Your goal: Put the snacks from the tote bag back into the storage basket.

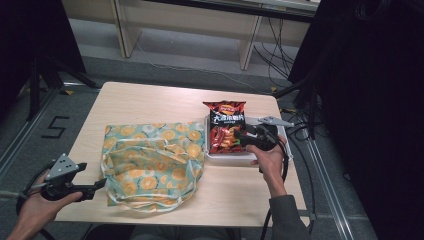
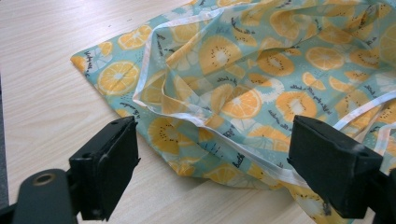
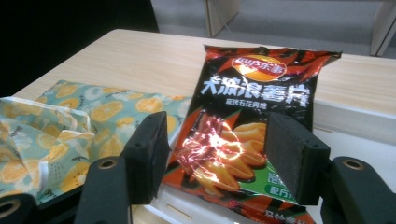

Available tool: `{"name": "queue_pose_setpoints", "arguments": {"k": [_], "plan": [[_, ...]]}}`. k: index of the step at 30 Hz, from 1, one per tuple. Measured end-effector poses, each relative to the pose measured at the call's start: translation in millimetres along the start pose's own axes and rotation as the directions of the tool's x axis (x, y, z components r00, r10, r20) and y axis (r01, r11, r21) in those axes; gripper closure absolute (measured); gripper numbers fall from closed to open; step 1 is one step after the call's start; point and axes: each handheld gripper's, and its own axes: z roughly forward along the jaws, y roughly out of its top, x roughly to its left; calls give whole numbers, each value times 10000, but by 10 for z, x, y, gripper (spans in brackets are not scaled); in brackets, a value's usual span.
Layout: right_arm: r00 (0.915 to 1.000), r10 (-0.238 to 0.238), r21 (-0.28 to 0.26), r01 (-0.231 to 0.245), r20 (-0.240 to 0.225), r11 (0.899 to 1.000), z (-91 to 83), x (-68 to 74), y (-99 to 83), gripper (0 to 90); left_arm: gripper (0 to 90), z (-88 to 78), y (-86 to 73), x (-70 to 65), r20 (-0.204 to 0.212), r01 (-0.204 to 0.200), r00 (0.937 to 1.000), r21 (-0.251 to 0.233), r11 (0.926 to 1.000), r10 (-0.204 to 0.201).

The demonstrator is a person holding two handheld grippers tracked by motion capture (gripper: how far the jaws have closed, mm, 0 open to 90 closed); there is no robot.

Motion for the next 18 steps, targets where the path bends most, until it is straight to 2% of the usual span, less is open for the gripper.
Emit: {"name": "queue_pose_setpoints", "arguments": {"k": [2, 4, 5, 6, 7, 8, 10, 12, 13, 14, 15, 16, 17, 18], "plan": [[9998, 193, 99, -193, 0, 9998, -8, 60, -23, 412, 154, 4, 0, -6, 53, -40, 10000, -30, 10000, 41], [9998, 162, 178, -160, -95, 9997, -21, 94, -37, 410, 154, 3, 0, -18, 89, 48, 9999, -11, 10000, -48], [9997, 165, 168, -162, -171, 9997, -24, 112, -49, 410, 154, -3, 4, -12, 71, -120, 9999, 22, 9999, 120], [9996, -174, 95, 176, -225, 9998, -25, 102, -56, 409, 154, -4, 4, -16, 65, -106, 9999, -2, 9999, 106], [9994, 176, 247, -169, -298, 9996, -39, 151, -70, 408, 154, -7, 5, -21, 25, -87, 10000, 4, 10000, 87], [9993, -200, 104, 204, -316, 9997, -34, 140, -81, 407, 154, -5, 5, -21, 54, -90, 9999, -26, 10000, 90], [9994, -40, 177, 46, -354, 9998, -42, 192, -113, 404, 154, 0, 5, -25, 106, -48, 9999, -90, 9999, 49], [9981, -376, 87, 381, -491, 9992, -39, 201, -144, 402, 153, 0, 8, -26, 130, -90, 9999, -87, 9999, 91], [9980, -333, 187, 344, -540, 9992, -43, 224, -160, 402, 154, -21, 12, -5, 133, -431, 9990, 195, 9989, 429], [9985, -192, 221, 203, -519, 9995, -49, 259, -178, 401, 154, -8, 9, -18, 136, -265, 9996, 33, 9996, 265], [9979, -310, 165, 320, -573, 9994, -44, 269, -192, 399, 154, 3, 5, -35, 128, -50, 9999, -106, 9999, 51], [9971, -356, 174, 368, -676, 9992, -44, 277, -207, 398, 154, -12, 8, -18, 128, -319, 9994, 129, 9994, 317], [9967, -368, 214, 385, -723, 9990, -42, 295, -223, 394, 154, -8, 6, -25, 118, -270, 9996, 94, 9996, 269], [9974, -69, 307, 91, -720, 9995, -46, 343, -247, 386, 154, -12, 8, -22, 130, -374, 9992, 194, 9991, 372]]}}
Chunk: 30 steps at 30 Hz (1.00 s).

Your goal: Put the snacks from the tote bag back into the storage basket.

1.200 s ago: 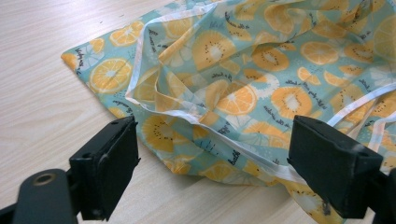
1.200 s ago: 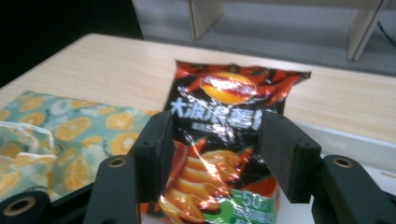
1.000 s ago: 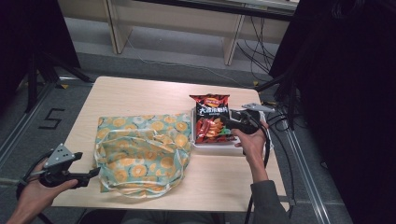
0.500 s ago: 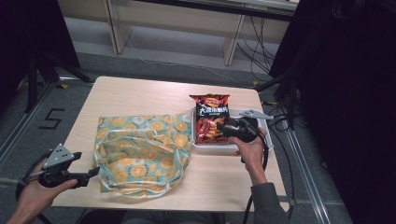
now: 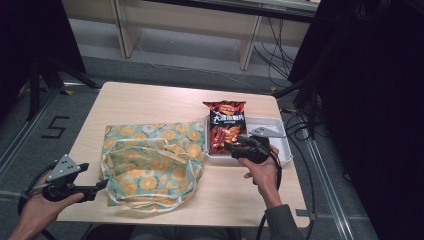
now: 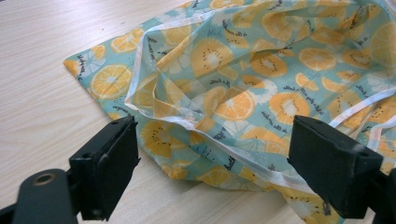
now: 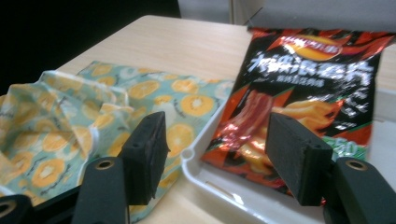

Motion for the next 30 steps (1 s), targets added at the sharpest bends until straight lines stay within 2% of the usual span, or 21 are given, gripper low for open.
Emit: {"name": "queue_pose_setpoints", "arguments": {"k": [2, 4, 5, 6, 7, 8, 9, 10, 11, 12, 16, 17, 20, 21, 22, 23, 25, 26, 27, 28, 30], "plan": [[9997, 21, 179, -16, -254, 9998, -1, 47, -30, 383, 154, 4, -1, -2, 9, -96, 10000, 7, 10000, 96], [9988, -420, 219, 425, -258, 9989, -1, 54, -56, 378, 154, 22, -5, -20, 20, 74, 10000, -135, 9999, -73], [9997, -72, 240, 78, -244, 9997, 6, 95, -84, 377, 154, 12, -4, -14, 21, -102, 9999, 46, 9999, 102], [9990, -354, 164, 358, -272, 9992, 19, 86, -101, 377, 154, 13, -3, -13, 53, -192, 9998, 85, 9998, 191], [9990, -369, 173, 373, -246, 9992, 27, 97, -122, 376, 154, 21, -5, -28, 56, -58, 10000, -8, 10000, 58], [9989, -266, 343, 280, -397, 9990, 32, 110, -137, 375, 154, 25, -5, -39, 38, 2, 10000, -63, 10000, -1], [9991, -69, 399, 85, -410, 9992, 33, 135, -154, 374, 154, 14, 0, -37, 28, -175, 9998, 93, 9998, 175], [9981, -558, 300, 566, -276, 9979, 40, 111, -164, 374, 154, 21, -2, -44, 95, -100, 9999, -3, 10000, 100], [9984, -313, 351, 330, -479, 9988, 50, 124, -183, 372, 154, 38, -3, -62, 119, 78, 9999, -267, 9996, -75], [9989, -183, 539, 206, -421, 9983, 45, 135, -196, 371, 154, 38, -3, -64, 124, 72, 9999, -253, 9997, -69], [9979, -440, 538, 465, -466, 9975, 50, 154, -248, 370, 154, 47, -7, -79, 138, 112, 9998, -190, 9998, -110], [9987, -116, 475, 140, -503, 9988, 54, 193, -269, 369, 154, 53, -10, -84, 153, 137, 9998, -235, 9996, -133], [9971, -483, 463, 510, -594, 9976, 48, 195, -295, 362, 154, 56, -9, -99, 129, 83, 9999, -169, 9998, -81], [9980, -199, 555, 232, -596, 9982, 40, 232, -306, 360, 154, 67, -12, -104, 222, 126, 9997, -250, 9996, -121], [9969, -493, 438, 520, -610, 9977, 47, 221, -317, 357, 154, 65, -13, -105, 200, 46, 9998, -184, 9998, -42], [9971, -455, 592, 491, -605, 9970, 33, 237, -325, 352, 154, 48, -11, -86, 239, -281, 9993, 96, 9996, 279], [9955, -607, 574, 650, -728, 9962, 34, 258, -345, 349, 154, 49, -12, -89, 234, -326, 9992, 140, 9994, 323], [9963, -344, 583, 391, -789, 9975, 37, 301, -362, 346, 154, 56, -15, -98, 299, -172, 9994, 104, 9998, 169], [9921, -871, 496, 918, -902, 9945, 47, 284, -363, 345, 154, 56, -12, -92, 288, -299, 9991, 100, 9995, 296], [9951, -329, 708, 395, -930, 9967, 31, 337, -379, 344, 154, 58, -13, -95, 295, -272, 9992, 87, 9996, 270], [9930, -653, 589, 713, -984, 9957, 32, 348, -393, 341, 154, 59, -14, -99, 268, -267, 9993, 92, 9996, 265]]}}
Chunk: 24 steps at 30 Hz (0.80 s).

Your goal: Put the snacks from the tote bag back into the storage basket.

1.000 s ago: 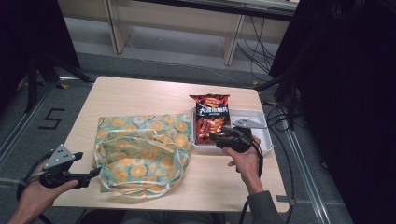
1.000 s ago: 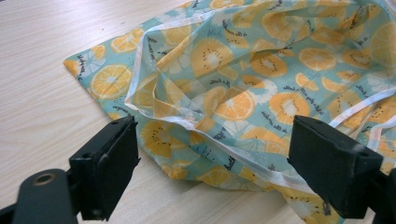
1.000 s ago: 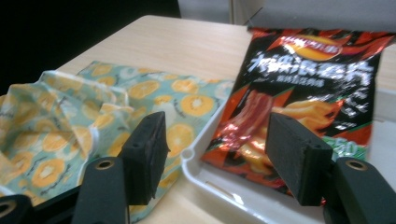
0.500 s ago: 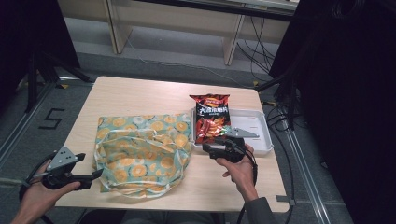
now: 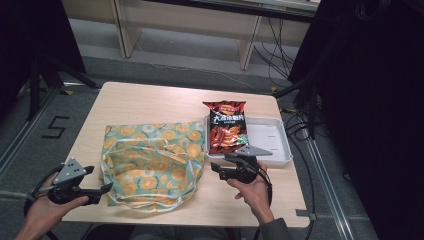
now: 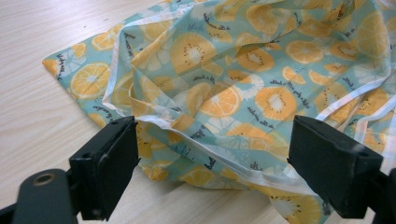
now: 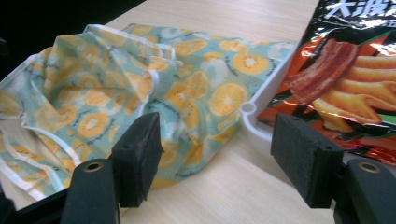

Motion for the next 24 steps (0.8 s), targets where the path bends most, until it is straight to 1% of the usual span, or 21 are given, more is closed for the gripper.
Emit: {"name": "queue_pose_setpoints", "arguments": {"k": [1, 2, 3, 4, 5, 6, 8, 9, 10, 11, 13, 14, 15, 16, 17, 19, 20, 21, 22, 23, 24], "plan": [[9999, 38, 128, -36, -153, 9999, -5, 15, 1, 340, 154, 1, -1, -1, 4, -1, 10000, 8, 10000, 1], [9996, 218, 40, -217, -153, 9998, -2, 44, -17, 338, 154, 3, -2, -1, 34, 6, 10000, -1, 10000, -6], [9988, 459, 355, -453, -164, 9983, -24, 74, -18, 334, 154, 3, -1, -1, 52, 6, 10000, -1, 10000, -6], [9997, 132, 100, -130, -193, 9999, 0, 64, -34, 331, 154, 2, -1, -2, 52, -10, 10000, 11, 10000, 10], [9992, 327, 367, -319, -210, 9988, -19, 94, -41, 329, 154, 2, -1, -3, 51, -9, 10000, 10, 10000, 9], [9992, 242, 304, -232, -314, 9993, -9, 98, -47, 328, 154, 1, -3, -6, 39, 36, 10000, 33, 10000, -36], [9994, -172, 259, 180, -287, 9995, -2, 100, -62, 325, 154, 4, -4, -6, 44, 36, 10000, 36, 10000, -36], [9993, -260, 272, 267, -259, 9993, -7, 105, -68, 323, 154, 4, -4, -6, 51, 25, 10000, 48, 10000, -25], [9993, -267, 341, 276, -261, 9990, -14, 116, -74, 322, 154, 3, -4, -7, 43, 14, 10000, 45, 10000, -15], [9998, -58, 516, 68, -201, 9986, -32, 147, -84, 320, 154, -1, -3, -10, 0, -1, 10000, 65, 10000, 1], [9993, -339, 555, 347, -149, 9979, -31, 134, -103, 318, 154, 2, -1, -11, 32, -36, 10000, 76, 10000, 35], [9998, -195, 568, 194, 6, 9982, -35, 150, -121, 316, 154, 7, -4, -19, 3, 25, 10000, 43, 10000, -25], [9990, -432, 472, 429, 60, 9980, -40, 134, -124, 313, 154, 16, -4, -16, 113, -25, 9999, 6, 10000, 25], [9994, -291, 593, 302, -200, 9978, -35, 137, -138, 309, 154, 12, -3, -16, 120, -61, 9999, 85, 9999, 60], [9992, -365, 593, 375, -182, 9975, -35, 138, -145, 308, 154, 12, -3, -19, 119, -47, 9999, 84, 10000, 46], [9996, -286, 812, 285, 2, 9963, -62, 167, -160, 306, 154, 10, -5, -20, 106, -17, 9999, 45, 10000, 17], [9995, -323, 745, 323, -5, 9967, -57, 175, -174, 303, 154, 10, -4, -15, 113, -66, 9999, 24, 10000, 66], [9991, -350, 869, 368, -220, 9955, -58, 177, -182, 303, 154, 9, -4, -17, 60, -45, 10000, 22, 10000, 45], [9991, -414, 914, 419, -81, 9949, -64, 187, -197, 301, 154, 10, -4, -17, 86, -47, 10000, 12, 10000, 47], [10000, -55, 1066, 57, -28, 9943, -80, 230, -211, 299, 154, 10, -4, -19, 112, -36, 9999, 38, 10000, 36], [9991, -417, 1066, 424, -85, 9934, -80, 209, -218, 298, 154, 11, -4, -25, 103, -46, 9999, 44, 10000, 46]]}}
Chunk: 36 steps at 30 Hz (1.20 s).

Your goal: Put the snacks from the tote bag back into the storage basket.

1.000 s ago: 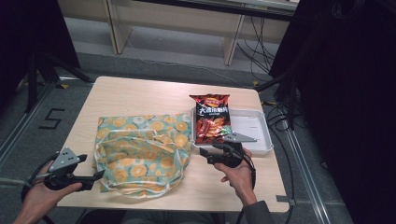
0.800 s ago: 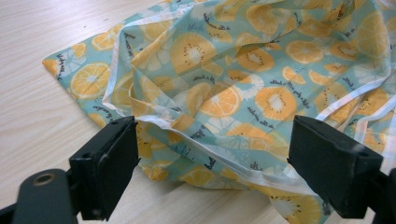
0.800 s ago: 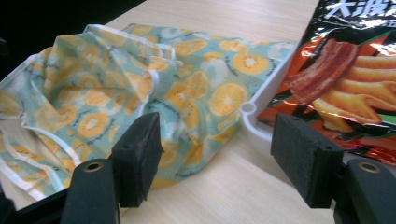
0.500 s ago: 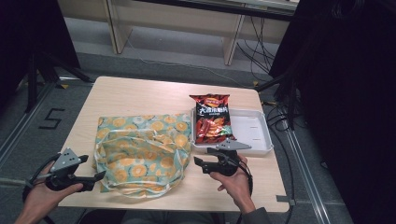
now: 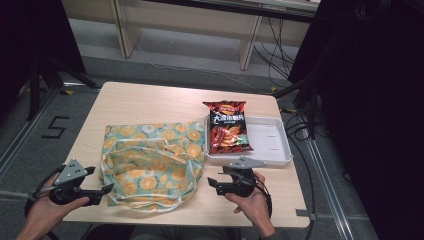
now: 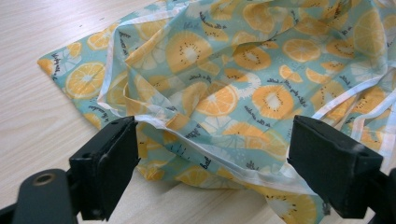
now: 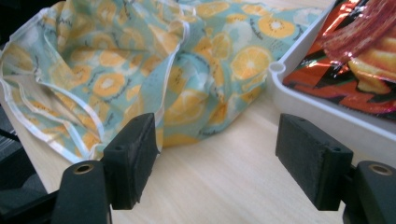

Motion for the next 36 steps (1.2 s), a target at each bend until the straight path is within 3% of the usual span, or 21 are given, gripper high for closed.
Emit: {"name": "queue_pose_setpoints", "arguments": {"k": [8, 9, 11, 17, 19, 20, 21, 34, 36], "plan": [[9998, -204, 447, 201, 85, 9988, 4, 98, -115, 284, 154, 7, -1, -15, -20, -59, 10000, 40, 10000, 59], [9984, -336, 490, 314, 446, 9983, 0, 113, -134, 284, 154, 9, 1, -11, 30, -151, 9999, 60, 9999, 150], [9985, -300, 643, 270, 461, 9976, -4, 133, -159, 279, 154, 13, 1, -22, 47, -151, 9999, 15, 9999, 150], [9974, -319, 476, 289, 644, 9984, -54, 157, -221, 269, 154, 23, -3, -25, 125, -131, 9998, 25, 9999, 130], [9980, -104, 639, 64, 616, 9979, -70, 184, -244, 269, 154, 23, -4, -29, 108, -85, 9999, 30, 10000, 85], [9971, -335, 651, 290, 685, 9975, -71, 175, -259, 269, 154, 23, -4, -28, 110, -95, 9999, 33, 9999, 95], [9979, -29, 663, -14, 643, 9978, -76, 199, -269, 268, 154, 23, -3, -26, 112, -128, 9999, 40, 9999, 127], [9975, -306, 586, 269, 644, 9979, -110, 197, -301, 262, 154, 24, -5, -31, 29, -104, 9999, 66, 9999, 104], [9980, -12, 645, -29, 637, 9979, -119, 213, -297, 262, 154, 24, -5, -27, 41, -160, 9999, 70, 9998, 160]]}}
